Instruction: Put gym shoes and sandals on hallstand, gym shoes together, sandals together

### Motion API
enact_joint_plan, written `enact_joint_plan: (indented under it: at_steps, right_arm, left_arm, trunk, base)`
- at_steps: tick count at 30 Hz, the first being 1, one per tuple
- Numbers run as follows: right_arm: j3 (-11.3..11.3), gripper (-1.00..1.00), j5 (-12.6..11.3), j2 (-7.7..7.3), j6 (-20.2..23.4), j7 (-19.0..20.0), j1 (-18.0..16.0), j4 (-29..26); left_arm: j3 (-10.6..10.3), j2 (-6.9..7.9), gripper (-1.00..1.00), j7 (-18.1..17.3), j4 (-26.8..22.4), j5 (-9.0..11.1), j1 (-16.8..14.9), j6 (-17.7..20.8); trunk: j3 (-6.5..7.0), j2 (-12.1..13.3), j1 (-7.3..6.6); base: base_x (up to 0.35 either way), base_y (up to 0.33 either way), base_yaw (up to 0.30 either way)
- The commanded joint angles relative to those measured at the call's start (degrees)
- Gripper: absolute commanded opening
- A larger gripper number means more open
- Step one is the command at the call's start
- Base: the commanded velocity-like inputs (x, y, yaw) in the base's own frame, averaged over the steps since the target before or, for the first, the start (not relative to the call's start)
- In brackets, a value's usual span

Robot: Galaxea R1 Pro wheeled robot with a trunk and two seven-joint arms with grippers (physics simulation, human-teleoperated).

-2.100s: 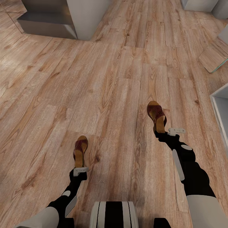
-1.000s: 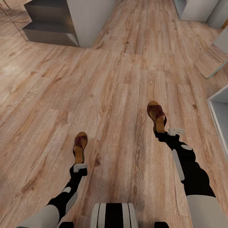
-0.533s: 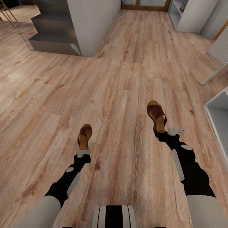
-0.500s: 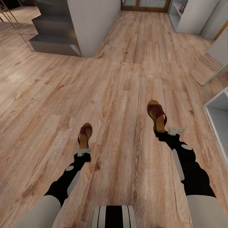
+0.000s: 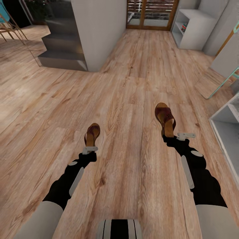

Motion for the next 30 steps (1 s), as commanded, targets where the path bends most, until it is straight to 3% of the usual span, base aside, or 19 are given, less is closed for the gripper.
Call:
enact_joint_plan:
  at_steps: [1, 9, 30]
  right_arm:
    - [-0.06, -1.0, -0.5, 0.0, 0.32, 0.09, 0.0, -0.04]
    - [-0.02, -1.0, -0.52, 0.0, 0.36, 0.01, 0.03, -0.01]
    - [0.02, -1.0, -0.49, 0.0, 0.36, 0.01, 0.03, -0.08]
  left_arm:
    - [-0.05, 0.0, -1.0, 0.06, -0.39, 0.31, -0.01, 0.7]
    - [-0.09, 0.06, -1.0, 0.08, -1.04, 0.14, -0.01, 3.83]
    - [-0.13, 0.07, -1.0, 0.08, -0.71, 0.37, -0.01, 4.02]
  trunk:
    - [0.29, 0.0, -0.03]
    - [2.81, 0.11, -0.24]
    - [8.02, 0.39, -0.78]
  base:
    - [0.0, 0.0, 0.0]
    - [0.0, 0.0, 0.0]
    - [0.0, 0.0, 0.0]
